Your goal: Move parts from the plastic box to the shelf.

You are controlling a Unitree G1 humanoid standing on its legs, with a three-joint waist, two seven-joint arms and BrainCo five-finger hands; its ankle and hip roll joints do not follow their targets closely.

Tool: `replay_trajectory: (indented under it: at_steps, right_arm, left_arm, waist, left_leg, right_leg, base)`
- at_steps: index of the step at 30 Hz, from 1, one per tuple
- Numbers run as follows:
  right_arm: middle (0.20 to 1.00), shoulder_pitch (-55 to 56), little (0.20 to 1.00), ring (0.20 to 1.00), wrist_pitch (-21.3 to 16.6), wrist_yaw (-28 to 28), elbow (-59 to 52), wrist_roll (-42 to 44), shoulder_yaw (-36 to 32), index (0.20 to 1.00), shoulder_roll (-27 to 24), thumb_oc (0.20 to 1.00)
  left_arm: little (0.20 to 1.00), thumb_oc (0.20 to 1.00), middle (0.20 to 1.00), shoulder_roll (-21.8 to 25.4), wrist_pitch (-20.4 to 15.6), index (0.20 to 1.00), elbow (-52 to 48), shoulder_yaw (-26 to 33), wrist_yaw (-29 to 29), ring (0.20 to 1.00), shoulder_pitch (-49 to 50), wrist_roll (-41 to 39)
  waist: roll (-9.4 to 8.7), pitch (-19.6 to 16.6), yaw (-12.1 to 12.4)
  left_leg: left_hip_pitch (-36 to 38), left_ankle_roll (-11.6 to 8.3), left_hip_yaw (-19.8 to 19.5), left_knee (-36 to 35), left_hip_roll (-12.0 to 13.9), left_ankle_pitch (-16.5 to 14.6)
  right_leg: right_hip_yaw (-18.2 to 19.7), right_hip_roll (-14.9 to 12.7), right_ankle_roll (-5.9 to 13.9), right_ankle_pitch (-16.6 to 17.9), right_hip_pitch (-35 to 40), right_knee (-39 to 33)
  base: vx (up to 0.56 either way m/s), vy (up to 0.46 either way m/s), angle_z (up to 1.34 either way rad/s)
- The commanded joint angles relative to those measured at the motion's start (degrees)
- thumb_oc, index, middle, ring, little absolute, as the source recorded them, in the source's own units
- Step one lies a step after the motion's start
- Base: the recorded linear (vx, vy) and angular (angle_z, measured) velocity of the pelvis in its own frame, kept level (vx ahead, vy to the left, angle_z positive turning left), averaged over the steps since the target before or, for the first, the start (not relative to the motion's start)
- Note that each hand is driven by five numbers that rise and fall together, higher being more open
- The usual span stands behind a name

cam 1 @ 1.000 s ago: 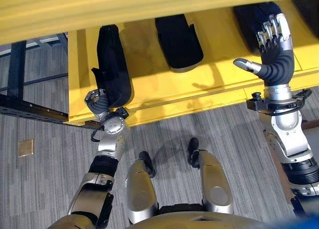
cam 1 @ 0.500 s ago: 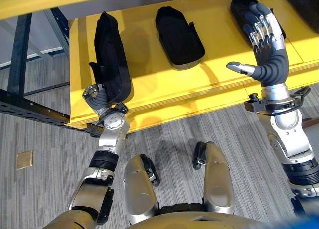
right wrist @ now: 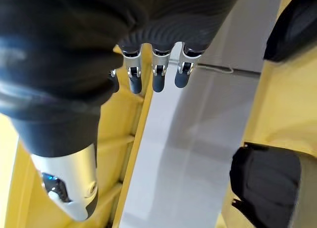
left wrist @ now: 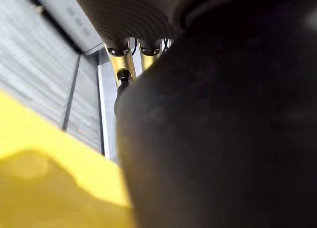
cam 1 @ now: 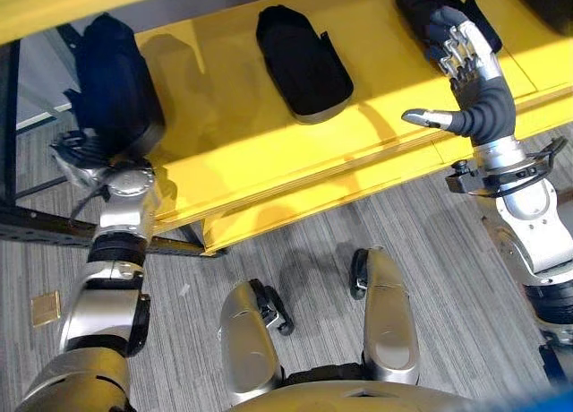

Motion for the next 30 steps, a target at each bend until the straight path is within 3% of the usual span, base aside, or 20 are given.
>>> replay_trajectory:
  at_steps: [1, 8, 14, 21, 30]
  right_arm:
    - [1.000, -2.5, 1.000, 1.000, -0.9, 0.8, -2.2, 2.5, -1.8, 1.000, -0.4, 1.000]
    - [1.000, -4.4, 1.000, 1.000, 0.0, 1.9, -2.1, 4.8, -2.3, 1.000, -2.8, 1.000]
    - [1.000, -4.4, 1.000, 1.000, -0.7, 2.0, -1.7, 5.5, -2.1, 1.000, -3.1, 1.000]
    - [1.000, -3.0, 1.000, 1.000, -1.3, 0.7, -2.7, 4.1, -1.4, 1.000, 0.1, 1.000]
    - [1.000, -1.4, 1.000, 1.000, -1.8, -1.0, -2.5, 1.2, 0.2, 1.000, 4.0, 1.000]
  left_arm:
    - [0.200, 0.200, 0.200, 3.7, -1.1, 0.200, 0.5, -0.1, -0.9, 0.200, -3.8, -1.6]
    - [0.200, 0.200, 0.200, 7.0, 0.1, 0.200, 4.9, -3.5, -3.0, 0.200, -9.9, -2.9]
    - [0.200, 0.200, 0.200, 5.7, 0.7, 0.200, 6.1, -6.0, -2.8, 0.200, -12.3, -4.5]
    - [0.200, 0.200, 0.200, -1.7, -1.9, 0.200, 3.1, -4.4, 3.1, 0.200, -7.3, -7.1]
    - [0.200, 0.200, 0.200, -10.4, -4.3, 0.200, -1.5, -2.5, 8.2, 0.200, -0.9, -7.9]
  waist:
    - [0.45, -3.5, -0.7]
    - [0.61, -3.2, -2.7]
    - [0.18, -3.0, -3.3]
    - [-0.74, -2.7, -2.5]
    - [-1.49, -3.0, -0.1]
  left_leg:
    - [1.0, -1.23, 3.5, -5.2, 1.1, 5.0]
    - [0.5, -1.41, 4.7, -6.2, 1.2, 5.4]
    - [-0.4, -1.58, 4.8, -6.2, 1.3, 5.6]
    - [0.1, -1.46, 4.2, -8.5, 0.5, 6.0]
    - [1.8, -1.33, 3.2, -11.3, -0.4, 6.9]
  right_leg:
    - [1.4, -0.5, 2.57, -1.5, 4.6, -4.9]
    - [2.7, 1.2, 2.12, -2.2, 2.9, -4.7]
    - [3.0, 2.3, 1.90, -2.8, 2.0, -4.5]
    - [2.6, 2.9, 2.41, -2.1, 2.6, -6.3]
    - [1.2, 1.7, 3.26, -1.6, 4.5, -7.3]
  base:
    - [-0.02, 0.079, -0.12]
    - [-0.02, 0.047, -0.09]
    - [-0.02, -0.008, -0.06]
    - [-0.03, -0.042, 0.01]
    - [-0.01, -0.056, 0.09]
